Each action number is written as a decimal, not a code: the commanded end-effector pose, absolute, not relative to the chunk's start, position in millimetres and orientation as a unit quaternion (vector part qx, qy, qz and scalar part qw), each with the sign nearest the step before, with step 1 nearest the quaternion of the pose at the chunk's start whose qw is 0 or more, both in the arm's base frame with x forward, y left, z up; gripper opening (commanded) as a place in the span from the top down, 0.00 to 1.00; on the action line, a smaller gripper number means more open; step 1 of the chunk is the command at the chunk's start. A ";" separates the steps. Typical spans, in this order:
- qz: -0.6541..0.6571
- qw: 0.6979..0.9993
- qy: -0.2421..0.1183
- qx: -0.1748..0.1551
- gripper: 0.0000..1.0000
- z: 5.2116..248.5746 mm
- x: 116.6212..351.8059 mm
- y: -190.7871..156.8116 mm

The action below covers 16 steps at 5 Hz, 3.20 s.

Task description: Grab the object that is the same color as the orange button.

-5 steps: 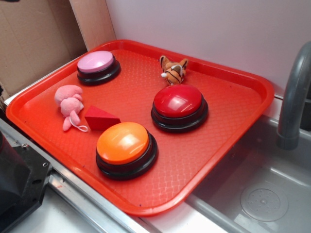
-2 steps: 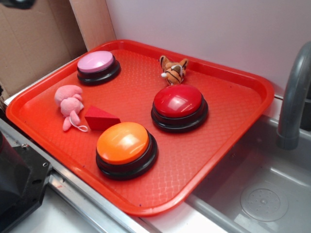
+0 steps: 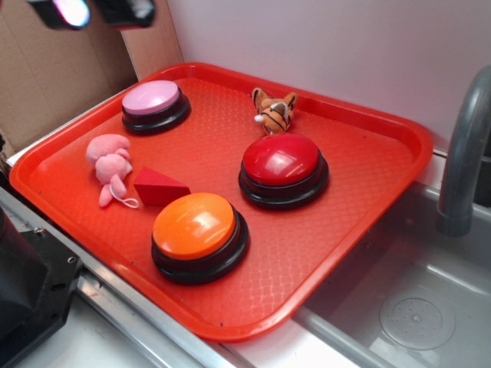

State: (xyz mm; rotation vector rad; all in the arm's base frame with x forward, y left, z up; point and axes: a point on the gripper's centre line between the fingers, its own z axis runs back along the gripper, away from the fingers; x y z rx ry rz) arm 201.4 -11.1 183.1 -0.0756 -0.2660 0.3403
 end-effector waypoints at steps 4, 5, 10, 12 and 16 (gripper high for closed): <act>0.260 0.949 -0.170 0.043 0.00 70.6 333.0 -16.7; 0.258 0.950 -0.168 0.045 0.00 61.5 346.9 -13.1; 0.214 0.965 -0.149 0.039 1.00 74.6 337.8 6.9; 0.067 0.993 -0.092 0.024 1.00 145.0 292.2 11.2; 0.059 0.993 -0.092 -0.046 1.00 180.6 230.8 32.8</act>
